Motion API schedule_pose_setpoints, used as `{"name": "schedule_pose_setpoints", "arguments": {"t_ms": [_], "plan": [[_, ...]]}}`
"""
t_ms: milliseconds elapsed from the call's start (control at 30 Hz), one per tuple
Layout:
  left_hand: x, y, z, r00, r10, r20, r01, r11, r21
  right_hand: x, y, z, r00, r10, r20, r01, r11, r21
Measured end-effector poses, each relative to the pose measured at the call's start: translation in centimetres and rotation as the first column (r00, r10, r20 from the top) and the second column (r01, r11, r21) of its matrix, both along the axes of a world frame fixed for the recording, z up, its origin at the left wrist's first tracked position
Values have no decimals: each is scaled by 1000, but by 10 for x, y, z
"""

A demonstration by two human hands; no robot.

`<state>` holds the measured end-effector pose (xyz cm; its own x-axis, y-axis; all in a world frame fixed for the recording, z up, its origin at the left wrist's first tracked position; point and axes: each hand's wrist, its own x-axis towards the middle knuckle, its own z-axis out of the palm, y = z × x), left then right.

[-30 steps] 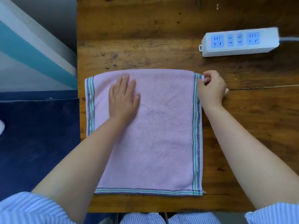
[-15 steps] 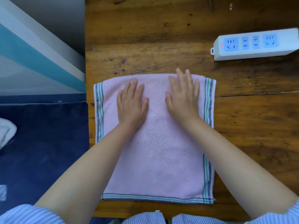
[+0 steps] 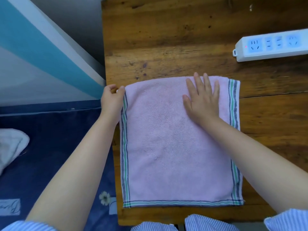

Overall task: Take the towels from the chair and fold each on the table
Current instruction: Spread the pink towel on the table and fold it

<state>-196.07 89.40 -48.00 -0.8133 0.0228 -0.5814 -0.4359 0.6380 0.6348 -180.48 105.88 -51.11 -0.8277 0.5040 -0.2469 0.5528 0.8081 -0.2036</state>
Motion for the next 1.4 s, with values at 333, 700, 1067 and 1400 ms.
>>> {"name": "schedule_pose_setpoints", "arguments": {"t_ms": [333, 700, 1067, 1400], "plan": [[-12, -3, -7, 930, -265, -253, 249, 964, -95, -3, -2, 0, 999, -36, 19, 36, 999, 15], [-18, -11, -21, 776, -514, -366, 353, 834, -424, -5, -4, 4, 997, -38, 68, 37, 999, 27], [26, 23, -29, 372, -817, -441, 573, 576, -583, -36, -37, 10, 986, 132, 100, -127, 990, -55], [32, 19, -35, 582, -809, -83, 602, 497, -625, 23, 35, 8, 983, -81, 163, 86, 996, -23]]}}
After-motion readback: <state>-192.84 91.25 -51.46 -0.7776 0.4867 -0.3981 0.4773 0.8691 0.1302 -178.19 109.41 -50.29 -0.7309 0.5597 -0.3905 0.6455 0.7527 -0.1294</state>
